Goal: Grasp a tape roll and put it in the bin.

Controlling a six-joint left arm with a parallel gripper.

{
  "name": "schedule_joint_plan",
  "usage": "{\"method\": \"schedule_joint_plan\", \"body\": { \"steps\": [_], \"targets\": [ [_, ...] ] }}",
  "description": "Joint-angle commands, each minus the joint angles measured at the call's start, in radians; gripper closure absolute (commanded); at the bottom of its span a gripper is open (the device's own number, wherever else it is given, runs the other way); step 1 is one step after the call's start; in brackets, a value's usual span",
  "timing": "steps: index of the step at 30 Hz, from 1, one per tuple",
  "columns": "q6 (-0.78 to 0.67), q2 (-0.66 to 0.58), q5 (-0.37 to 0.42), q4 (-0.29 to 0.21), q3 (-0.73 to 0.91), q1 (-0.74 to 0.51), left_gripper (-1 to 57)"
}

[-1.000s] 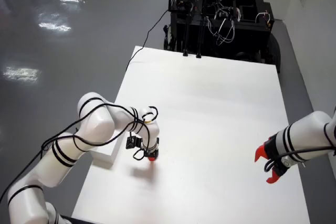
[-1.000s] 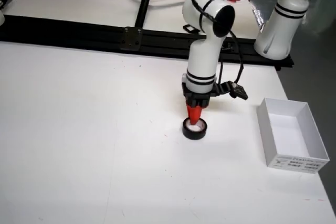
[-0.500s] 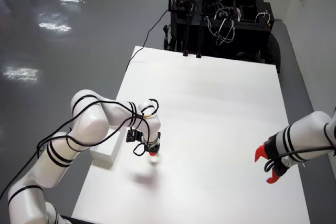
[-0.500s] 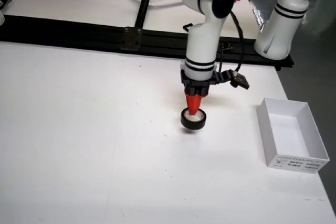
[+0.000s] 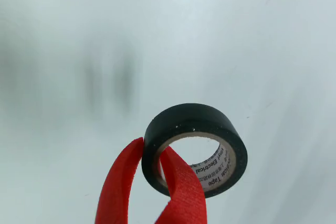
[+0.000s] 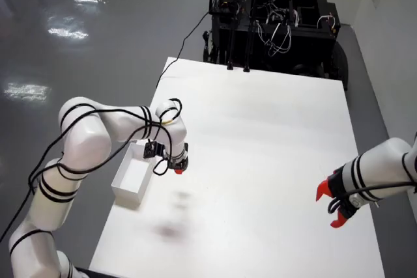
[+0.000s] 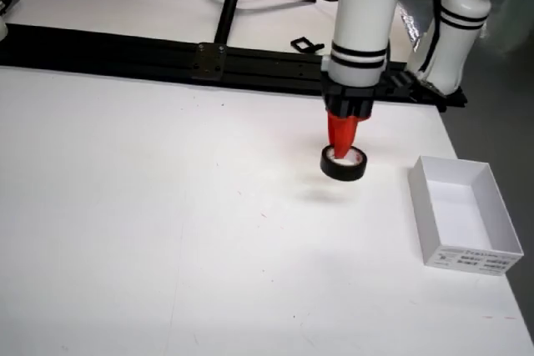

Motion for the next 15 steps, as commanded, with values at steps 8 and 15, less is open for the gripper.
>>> {"method": "schedule_joint_plan", "body": {
  "steps": [8,15],
  "targets": [
    [0.106,-0.242,0.111,0.006,0.141,0.253,57.0],
    [0.125,-0.263,0.156,0.01,0.156,0.32,57.0]
  ]
}}
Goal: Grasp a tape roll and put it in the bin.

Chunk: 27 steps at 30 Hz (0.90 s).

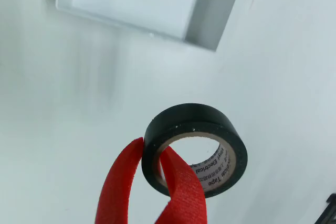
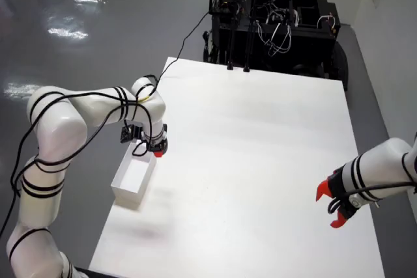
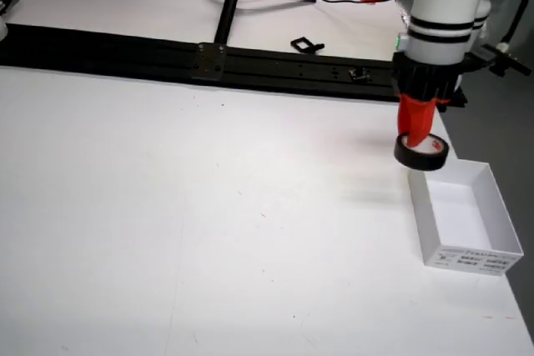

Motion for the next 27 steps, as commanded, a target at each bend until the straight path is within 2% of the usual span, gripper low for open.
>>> {"method": "schedule_joint_plan", "body": {
  "steps": [1,12,17,27],
  "targets": [
    [0.058,-0.102,0.089,0.007,0.065,0.172,57.0],
    [0.063,-0.121,0.136,0.026,0.082,0.221,57.0],
    [0.048,-0.128,0.201,0.043,0.09,0.242,57.0],
    [0.046,-0.135,0.214,0.039,0.093,0.247,57.0]
  ]
}}
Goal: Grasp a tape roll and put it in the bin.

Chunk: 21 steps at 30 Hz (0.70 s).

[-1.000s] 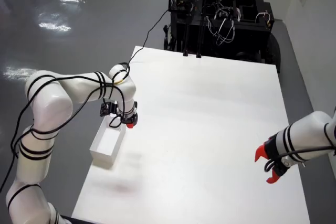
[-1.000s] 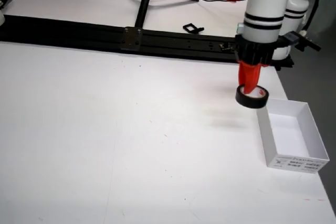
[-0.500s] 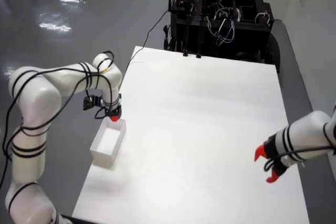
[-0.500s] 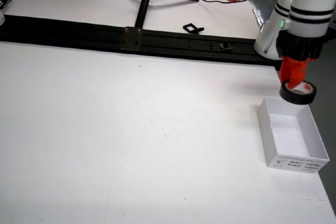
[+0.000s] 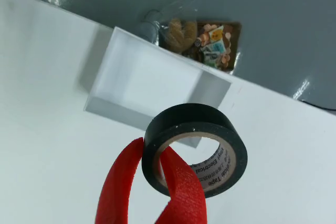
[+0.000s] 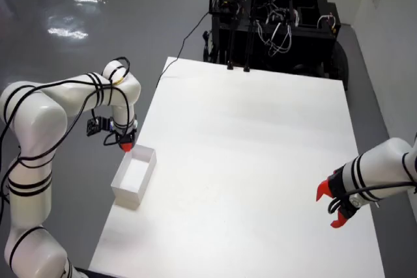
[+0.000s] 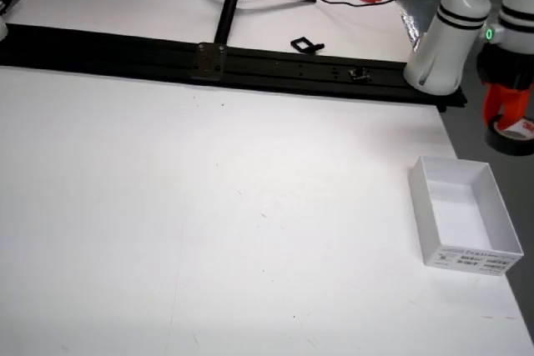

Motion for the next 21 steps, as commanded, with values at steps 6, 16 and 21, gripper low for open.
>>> {"method": "schedule_joint_plan", "body": {
  "steps": [6,16,21],
  "targets": [
    [0.005,-0.016,0.025,0.001,0.015,0.005,46.2],
    [0.005,-0.005,0.009,-0.005,0.015,-0.044,43.5],
    [0.005,0.003,0.006,-0.005,0.015,-0.077,46.3]
  ]
}}
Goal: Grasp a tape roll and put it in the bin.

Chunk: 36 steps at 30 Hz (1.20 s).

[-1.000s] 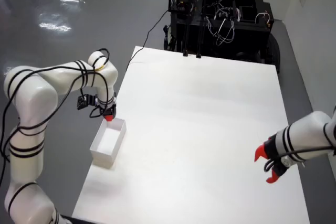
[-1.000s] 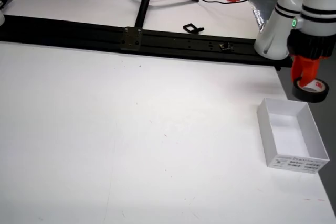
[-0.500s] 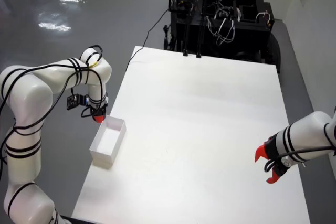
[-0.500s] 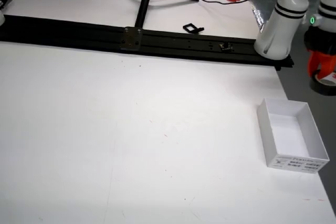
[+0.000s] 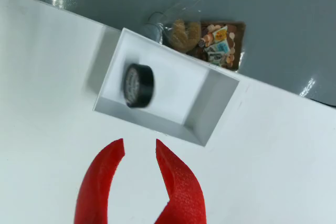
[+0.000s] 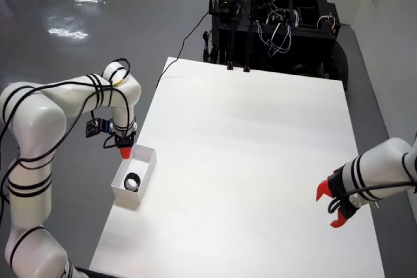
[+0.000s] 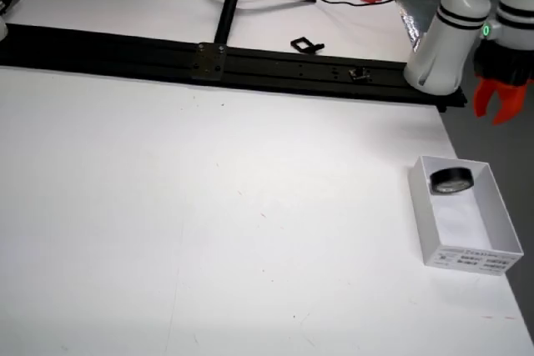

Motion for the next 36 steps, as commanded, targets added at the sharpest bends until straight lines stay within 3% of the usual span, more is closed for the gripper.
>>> {"method": "schedule_joint_plan", "body": {
  "steps": [1,6,36],
  "targets": [
    [0.002,0.014,-0.014,-0.005,0.0,-0.073,47.5],
    [-0.004,0.023,-0.02,-0.005,0.0,-0.122,57.0],
    [-0.008,0.108,-0.215,0.004,-0.059,-0.603,57.0]
  ]
}}
